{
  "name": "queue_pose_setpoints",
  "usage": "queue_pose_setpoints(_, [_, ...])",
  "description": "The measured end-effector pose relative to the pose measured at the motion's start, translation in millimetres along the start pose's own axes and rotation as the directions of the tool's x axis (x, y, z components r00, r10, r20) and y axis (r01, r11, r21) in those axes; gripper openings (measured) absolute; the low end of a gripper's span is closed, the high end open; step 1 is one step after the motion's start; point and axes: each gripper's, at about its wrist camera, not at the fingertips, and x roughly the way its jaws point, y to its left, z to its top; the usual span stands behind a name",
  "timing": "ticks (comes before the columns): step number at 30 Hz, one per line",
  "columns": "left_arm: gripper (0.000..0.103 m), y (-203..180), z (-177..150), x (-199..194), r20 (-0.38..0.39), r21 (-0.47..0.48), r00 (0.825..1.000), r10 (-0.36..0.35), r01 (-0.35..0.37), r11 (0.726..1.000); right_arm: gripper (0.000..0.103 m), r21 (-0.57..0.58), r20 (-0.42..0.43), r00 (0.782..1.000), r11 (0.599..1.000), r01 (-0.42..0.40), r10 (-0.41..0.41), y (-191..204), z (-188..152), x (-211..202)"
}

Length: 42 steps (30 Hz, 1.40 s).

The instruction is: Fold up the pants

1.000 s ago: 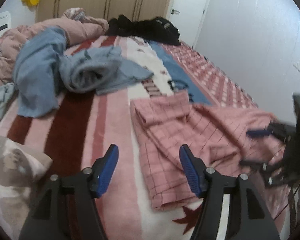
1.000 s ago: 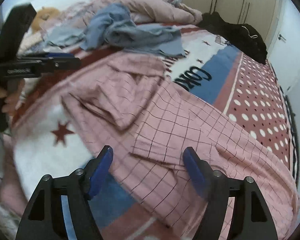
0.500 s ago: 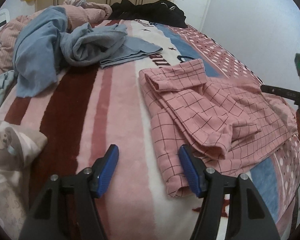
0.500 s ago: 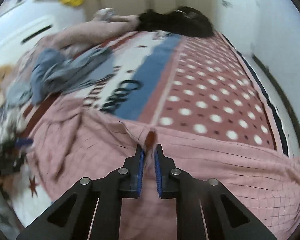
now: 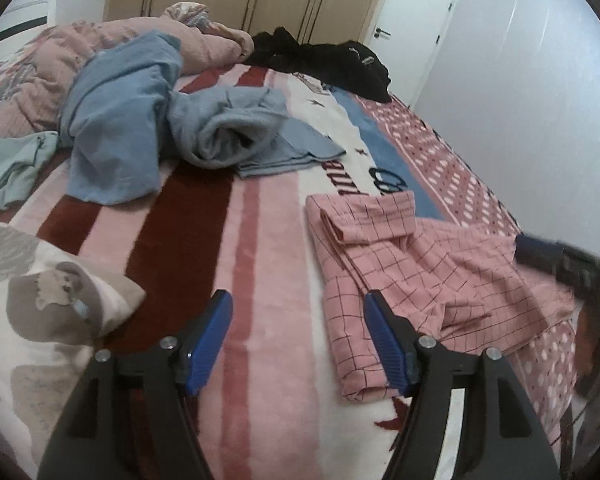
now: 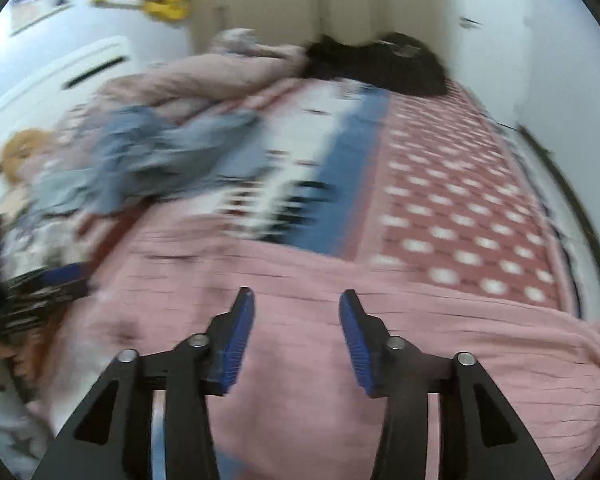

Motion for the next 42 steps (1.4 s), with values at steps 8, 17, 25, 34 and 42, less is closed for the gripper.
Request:
queue_pose_setpoints(8, [0.064,12,1,-20,0.038,-0.021,0.998,-0.051,0.052,0.998,0.066,-0.256,-0.067,0.997,0.966,-0.045,0.028,117,-25,58])
queue_pose_setpoints(17, [0.064,19,0,-26,0.045,-0.028,0.996,-0.074,0.076,0.997,0.022,-0.182,-0.076,0.98,0.969,0.168,-0.185,98,-21,84])
queue_pose_setpoints(25, [0.064,15,-3,-24,0.031,-0.026,0.995,-0.095,0.096,0.995,0.003,0.082,0.003,0.985,0.981,0.173,-0.174,38,-15,35])
queue_pose_setpoints(34, [0.064,14,3,-18,0.032,-0.048,0.996,-0.088,0.09,0.995,0.053,-0.088,-0.012,1.0,0.996,0.017,-0.018,83,-12,34])
queue_pose_setpoints(42, [0.069,19,0,0,-0.013,-0.058,0.997,-0.08,0.08,0.995,0.065,-0.243,-0.111,0.982,0.963,0.12,-0.15,127,-18,99])
